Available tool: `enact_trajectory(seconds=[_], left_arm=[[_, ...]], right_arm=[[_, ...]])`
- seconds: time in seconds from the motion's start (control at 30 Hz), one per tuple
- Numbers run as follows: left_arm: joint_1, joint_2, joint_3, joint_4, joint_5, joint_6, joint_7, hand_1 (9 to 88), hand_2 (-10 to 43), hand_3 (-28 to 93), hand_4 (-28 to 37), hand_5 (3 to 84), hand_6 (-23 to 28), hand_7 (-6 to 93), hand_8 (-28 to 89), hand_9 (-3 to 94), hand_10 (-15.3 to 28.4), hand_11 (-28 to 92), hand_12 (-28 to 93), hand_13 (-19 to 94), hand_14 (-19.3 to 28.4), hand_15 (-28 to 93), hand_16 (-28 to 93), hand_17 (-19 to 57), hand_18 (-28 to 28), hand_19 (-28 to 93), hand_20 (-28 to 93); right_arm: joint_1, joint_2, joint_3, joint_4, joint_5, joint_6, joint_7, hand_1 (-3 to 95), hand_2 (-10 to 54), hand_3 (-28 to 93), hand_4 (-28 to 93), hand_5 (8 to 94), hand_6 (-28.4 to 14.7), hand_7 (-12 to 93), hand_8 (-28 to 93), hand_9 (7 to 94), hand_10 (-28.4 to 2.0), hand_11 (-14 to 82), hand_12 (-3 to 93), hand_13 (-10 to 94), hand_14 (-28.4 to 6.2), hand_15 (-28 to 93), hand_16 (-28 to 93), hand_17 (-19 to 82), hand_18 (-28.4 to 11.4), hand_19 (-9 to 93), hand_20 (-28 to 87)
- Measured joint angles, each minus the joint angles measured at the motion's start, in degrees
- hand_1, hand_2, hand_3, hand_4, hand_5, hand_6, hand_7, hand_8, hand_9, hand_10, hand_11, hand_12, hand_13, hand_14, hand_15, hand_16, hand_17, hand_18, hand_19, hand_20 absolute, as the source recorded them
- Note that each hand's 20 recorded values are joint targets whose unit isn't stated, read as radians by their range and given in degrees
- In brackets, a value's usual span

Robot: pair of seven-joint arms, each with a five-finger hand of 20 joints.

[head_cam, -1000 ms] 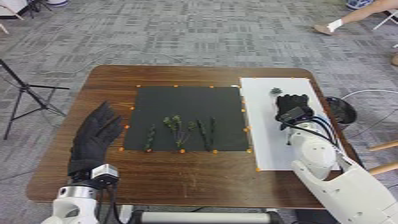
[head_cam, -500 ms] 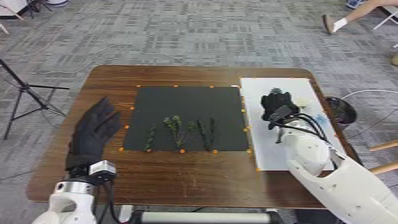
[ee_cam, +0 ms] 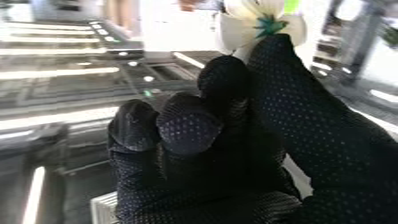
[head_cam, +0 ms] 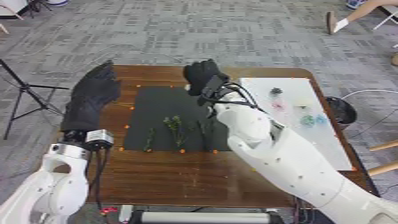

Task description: Arrange flowers

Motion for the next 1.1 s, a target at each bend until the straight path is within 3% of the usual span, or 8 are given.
enact_trajectory(seconds=[0.13, 0.2, 0.5, 0.77, 0.93, 1.0, 1.1], left_arm=[[-5.9, 2.11, 3.33, 2.18, 0.04, -0.42, 0.59, 24.4, -1.3, 68, -27.5, 26.8, 1.6, 20.6, -11, 25.4, 11.1, 15, 17, 21, 14.0, 19, 5, -11.7, 20.9, 44, 6], [-8.5, 2.74, 4.53, 2.80, 0.10, -1.03, 0.60, 24.4, -1.3, 68, -27.6, 26.9, 1.6, 20.5, -11, 25.4, 11.1, 15, 17, 21, 14.0, 19, 5, -11.7, 21.0, 44, 6], [-17.4, 3.35, 9.06, 3.97, 0.13, -4.90, -0.14, 24.6, -1.1, 68, -27.3, 26.8, 1.6, 20.2, -11, 25.4, 11.1, 14, 17, 21, 14.1, 18, 5, -11.8, 21.2, 45, 6], [-20.0, 3.31, 10.71, 4.17, 0.41, -6.46, -0.91, 24.6, -1.1, 67, -27.1, 26.8, 1.6, 19.9, -11, 25.3, 11.1, 14, 17, 21, 14.2, 18, 5, -11.8, 21.2, 45, 6], [-21.5, 2.99, 11.72, 4.76, 0.77, -7.39, -1.07, 24.6, -1.1, 67, -27.1, 26.8, 1.5, 19.9, -10, 25.3, 11.2, 14, 17, 21, 14.2, 18, 5, -11.8, 21.2, 45, 6], [-21.8, 2.71, 11.76, 4.77, 0.89, -7.62, -1.07, 24.6, -1.1, 67, -27.1, 26.7, 1.5, 19.9, -10, 25.3, 11.2, 14, 17, 21, 14.2, 18, 5, -11.8, 21.2, 45, 6], [-22.0, 2.26, 11.72, 4.77, 1.00, -7.97, -1.09, 24.7, -1.1, 67, -27.2, 26.7, 1.5, 19.9, -10, 25.3, 11.2, 14, 17, 21, 14.3, 18, 5, -11.8, 21.2, 45, 6]], right_arm=[[-0.4, -4.7, -3.4, 0.1, -1.0, -2.6, -1.1, 50.5, -9.5, 82, -26, 66.8, 0.0, 50, 9, 72.5, -7.6, 44.3, 61.7, 68, -9.2, 78, 40, 36, -20.0, 93, 56], [-0.9, -6.2, -5.5, 0.1, -1.4, -4.2, -2.0, 50.6, -9.5, 82, -26, 66.8, 0.1, 50, 9, 72.5, -7.6, 44.2, 61.4, 68, -9.1, 78, 40, 36, -19.8, 93, 56], [-4.2, -10.6, -7.6, 1.3, -3.6, -8.3, -9.4, 50.9, -9.5, 82, -27, 66.8, 0.6, 50, 8, 72.9, -6.9, 43.3, 60.2, 68, -8.8, 78, 40, 36, -19.4, 93, 56], [-4.1, -12.2, -7.9, 3.8, -4.5, -7.5, -9.3, 51.4, -9.5, 81, -28, 66.7, 0.9, 50, 8, 73.3, -6.7, 42.1, 59.7, 67, -8.6, 78, 40, 36, -19.5, 93, 55], [-3.9, -13.6, -8.0, 6.7, -4.7, -3.3, -8.7, 50.2, -9.3, 79, -28, 65.0, 1.3, 48, 8, 72.7, -6.2, 37.8, 57.7, 66, -8.5, 78, 41, 36, -19.2, 93, 55], [-4.0, -14.2, -7.8, 7.4, -4.7, -2.4, -8.1, 45.4, -9.4, 76, -28, 61.5, 0.2, 45, 6, 70.5, -6.9, 37.0, 55.0, 64, -8.9, 79, 41, 34, -19.2, 93, 55], [-4.2, -14.8, -7.6, 7.5, -4.7, -2.4, -7.8, 40.0, -9.5, 77, -28, 58.2, -0.5, 41, 5, 66.4, -9.0, 43.7, 45.7, 64, -9.0, 79, 40, 33, -19.4, 93, 55]])
